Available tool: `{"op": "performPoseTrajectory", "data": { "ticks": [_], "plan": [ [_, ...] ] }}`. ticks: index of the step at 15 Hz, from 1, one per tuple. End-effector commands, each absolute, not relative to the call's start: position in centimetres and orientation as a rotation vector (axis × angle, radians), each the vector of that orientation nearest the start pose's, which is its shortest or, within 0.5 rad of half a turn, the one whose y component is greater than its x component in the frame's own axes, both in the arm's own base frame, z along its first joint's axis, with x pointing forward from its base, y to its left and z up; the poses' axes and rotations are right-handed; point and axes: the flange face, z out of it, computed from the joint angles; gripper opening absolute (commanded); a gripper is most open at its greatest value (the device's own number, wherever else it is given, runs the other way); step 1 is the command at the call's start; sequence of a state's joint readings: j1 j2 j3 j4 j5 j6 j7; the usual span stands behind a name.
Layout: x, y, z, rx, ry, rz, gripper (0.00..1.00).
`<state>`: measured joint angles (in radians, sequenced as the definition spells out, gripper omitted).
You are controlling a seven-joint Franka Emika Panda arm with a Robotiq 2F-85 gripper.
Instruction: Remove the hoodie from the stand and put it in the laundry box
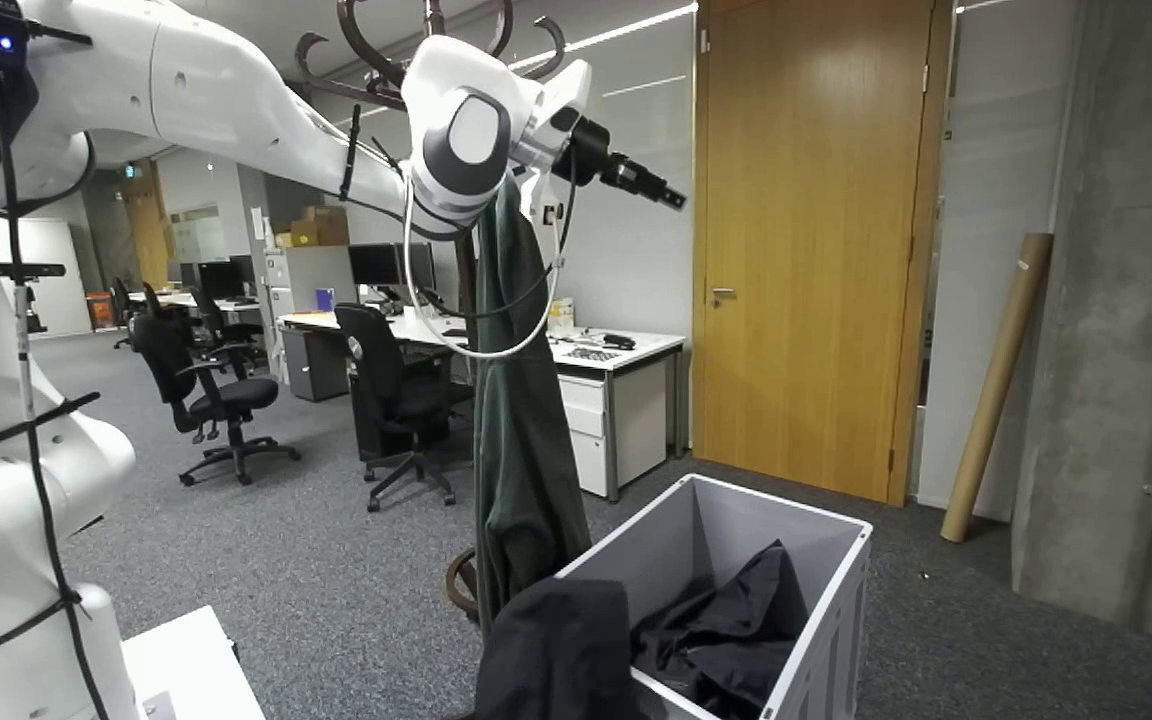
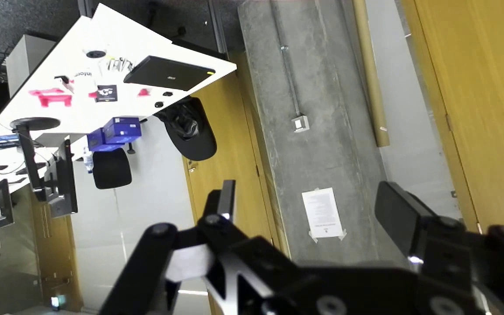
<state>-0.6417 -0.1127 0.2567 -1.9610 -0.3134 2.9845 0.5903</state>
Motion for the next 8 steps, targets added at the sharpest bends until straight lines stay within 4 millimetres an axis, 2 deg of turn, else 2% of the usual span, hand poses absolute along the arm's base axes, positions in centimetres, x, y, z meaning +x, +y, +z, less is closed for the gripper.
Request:
{"op": "performPoseTrajectory", "data": {
  "ticks": [1,4,8],
  "plan": [
    [54.1,-18.3,68.3,-2.560,0.919,-1.809,1.00],
    [53.0,-17.6,70.0,-2.530,0.910,-1.842,1.00],
    [50.1,-16.2,73.1,-2.457,0.948,-1.864,1.00]
  ]
}}
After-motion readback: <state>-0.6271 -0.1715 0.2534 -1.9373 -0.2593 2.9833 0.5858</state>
